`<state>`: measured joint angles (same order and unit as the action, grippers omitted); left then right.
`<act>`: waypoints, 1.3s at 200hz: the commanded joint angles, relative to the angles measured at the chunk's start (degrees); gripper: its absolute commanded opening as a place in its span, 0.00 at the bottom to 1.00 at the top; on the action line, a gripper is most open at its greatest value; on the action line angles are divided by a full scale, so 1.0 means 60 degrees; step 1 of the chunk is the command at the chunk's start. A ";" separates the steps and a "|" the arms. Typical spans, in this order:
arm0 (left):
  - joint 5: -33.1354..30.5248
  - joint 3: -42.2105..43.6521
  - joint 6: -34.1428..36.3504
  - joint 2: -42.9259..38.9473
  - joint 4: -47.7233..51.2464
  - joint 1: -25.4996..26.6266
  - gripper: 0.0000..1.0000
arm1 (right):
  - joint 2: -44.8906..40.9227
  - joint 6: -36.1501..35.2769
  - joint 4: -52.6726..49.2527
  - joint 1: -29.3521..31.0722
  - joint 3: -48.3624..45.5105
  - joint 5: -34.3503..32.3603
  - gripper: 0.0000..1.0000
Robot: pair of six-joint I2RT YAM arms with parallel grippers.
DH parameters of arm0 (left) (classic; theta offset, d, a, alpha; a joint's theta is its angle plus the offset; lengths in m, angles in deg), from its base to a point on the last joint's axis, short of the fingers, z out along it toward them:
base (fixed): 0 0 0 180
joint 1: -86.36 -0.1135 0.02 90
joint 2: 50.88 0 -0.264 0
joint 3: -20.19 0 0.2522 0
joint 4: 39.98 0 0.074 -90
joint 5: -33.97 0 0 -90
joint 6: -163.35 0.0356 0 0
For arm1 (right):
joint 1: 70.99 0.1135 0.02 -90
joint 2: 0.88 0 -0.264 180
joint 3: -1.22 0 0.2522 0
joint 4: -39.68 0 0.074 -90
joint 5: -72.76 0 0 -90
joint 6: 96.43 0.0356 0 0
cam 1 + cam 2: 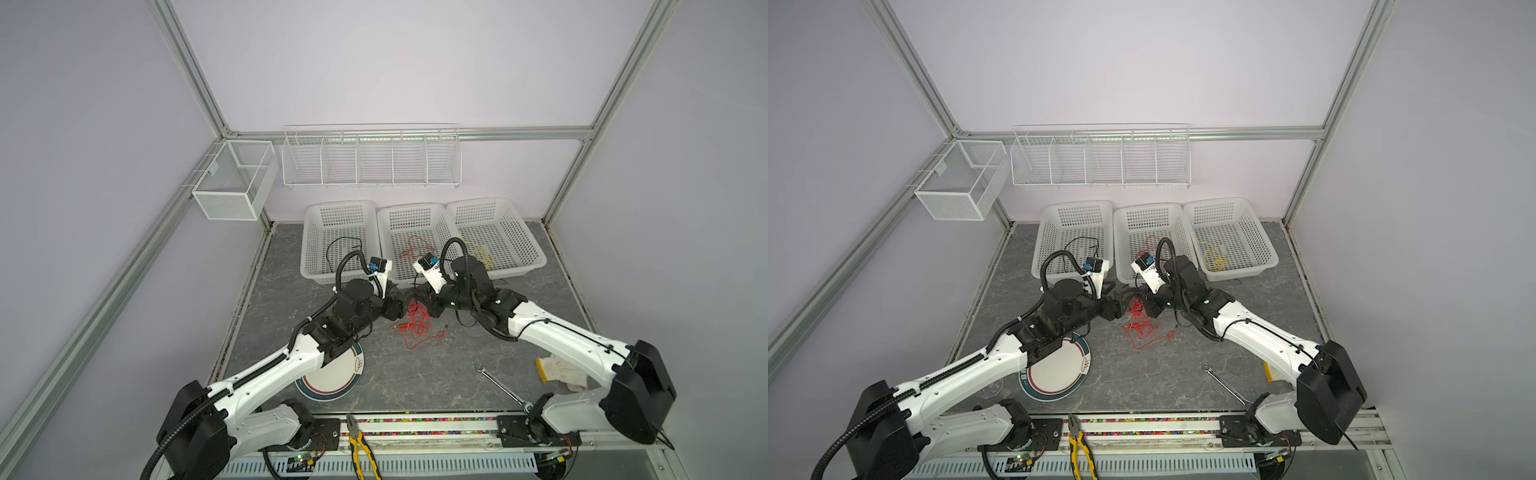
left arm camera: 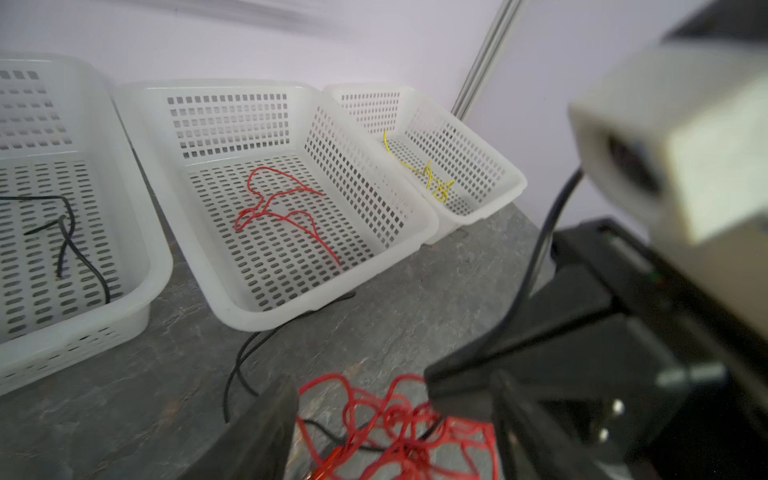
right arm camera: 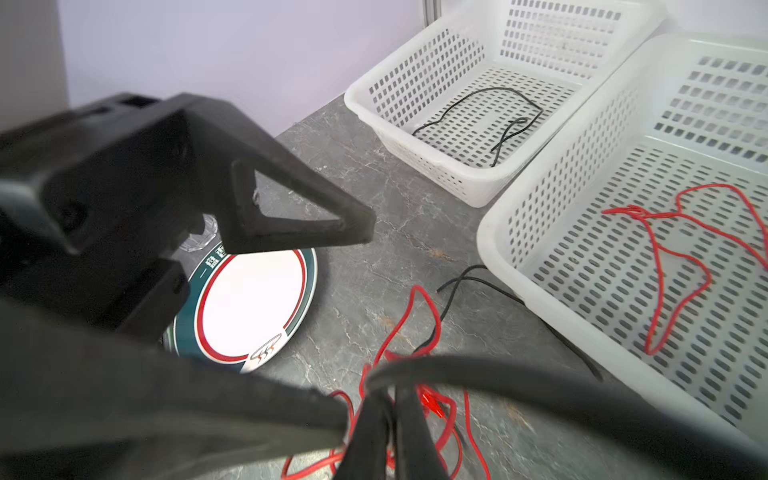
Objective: Untangle the cables
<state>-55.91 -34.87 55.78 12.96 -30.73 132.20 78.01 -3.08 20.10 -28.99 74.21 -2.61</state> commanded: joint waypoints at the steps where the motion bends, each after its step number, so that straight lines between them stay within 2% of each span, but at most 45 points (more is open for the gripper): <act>1: 0.0403 0.0538 0.0402 -0.0547 -0.0166 0.0064 0.79 | -0.0345 -0.0027 -0.0478 0.0001 0.0746 -0.0288 0.07; 27: 0.0959 0.0843 0.0475 -0.0709 -0.0518 0.0068 0.80 | -0.0419 0.0219 -0.0662 -0.0002 0.1140 0.0102 0.07; 56: 0.1214 0.0839 0.0271 -0.0168 -0.1130 0.0071 0.80 | -0.0638 0.0415 -0.0440 0.0010 0.1248 0.0640 0.07; 80: 0.1322 0.0665 0.0103 0.0415 -0.1713 0.0074 0.72 | -0.0768 0.0418 -0.0406 0.0027 0.1263 0.0882 0.07; 86: 0.1346 0.0620 0.0065 0.0545 -0.1825 0.0079 0.67 | -0.0792 0.0414 -0.0406 0.0019 0.1263 0.0933 0.07; 115: 0.1469 0.0355 0.0029 0.1108 -0.2060 0.0075 0.28 | -0.0888 0.0351 -0.0455 0.0021 0.1275 0.1097 0.07; 139: 0.1565 0.0248 0.0028 0.1323 -0.2003 0.0078 0.00 | -0.1001 0.0232 -0.0636 0.0023 0.1292 0.0870 0.07; 204: 0.0017 0.0653 -0.0015 0.1803 -0.1406 0.0076 0.00 | -0.1801 -0.0198 -0.0059 0.0022 0.1430 -0.0147 0.07; 231: -0.0338 0.0658 -0.0125 0.2247 -0.1133 0.0078 0.00 | -0.1856 -0.0457 0.0011 0.0012 0.1781 -0.0586 0.07; 260: -0.1226 0.0531 -0.0325 0.2687 -0.0472 0.0079 0.00 | -0.1870 -0.0861 0.0007 0.0004 0.2087 -0.1351 0.07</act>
<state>-57.18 -31.55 55.54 27.36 -37.55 132.55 67.89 -4.78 17.63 -28.99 84.70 -5.91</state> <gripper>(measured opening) 0.048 0.068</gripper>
